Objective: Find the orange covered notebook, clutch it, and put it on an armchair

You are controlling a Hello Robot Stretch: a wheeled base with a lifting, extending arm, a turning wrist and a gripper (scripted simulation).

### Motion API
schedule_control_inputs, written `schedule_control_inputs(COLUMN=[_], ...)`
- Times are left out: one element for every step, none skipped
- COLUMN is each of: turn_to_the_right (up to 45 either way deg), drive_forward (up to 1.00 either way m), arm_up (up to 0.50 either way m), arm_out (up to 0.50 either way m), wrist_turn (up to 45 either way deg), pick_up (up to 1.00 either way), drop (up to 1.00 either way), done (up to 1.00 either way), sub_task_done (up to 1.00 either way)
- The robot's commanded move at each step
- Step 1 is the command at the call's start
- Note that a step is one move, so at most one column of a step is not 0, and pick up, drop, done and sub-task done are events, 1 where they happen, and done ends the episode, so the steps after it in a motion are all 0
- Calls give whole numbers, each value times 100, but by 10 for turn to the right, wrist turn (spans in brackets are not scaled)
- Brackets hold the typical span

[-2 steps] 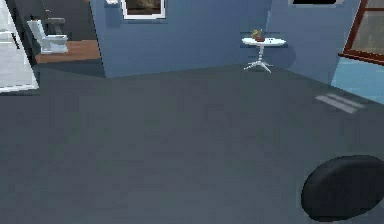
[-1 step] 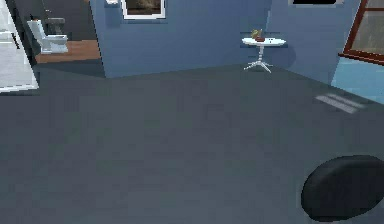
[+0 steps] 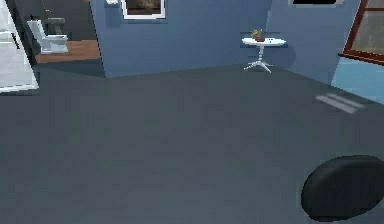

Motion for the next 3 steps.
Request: schedule_control_inputs(turn_to_the_right=[0, 0, 0], drive_forward=[0, 0, 0], arm_up=[0, 0, 0], arm_out=[0, 0, 0], wrist_turn=[450, 450, 90], pick_up=[0, 0, 0], drop=[0, 0, 0], done=[0, 0, 0], sub_task_done=[0, 0, 0])
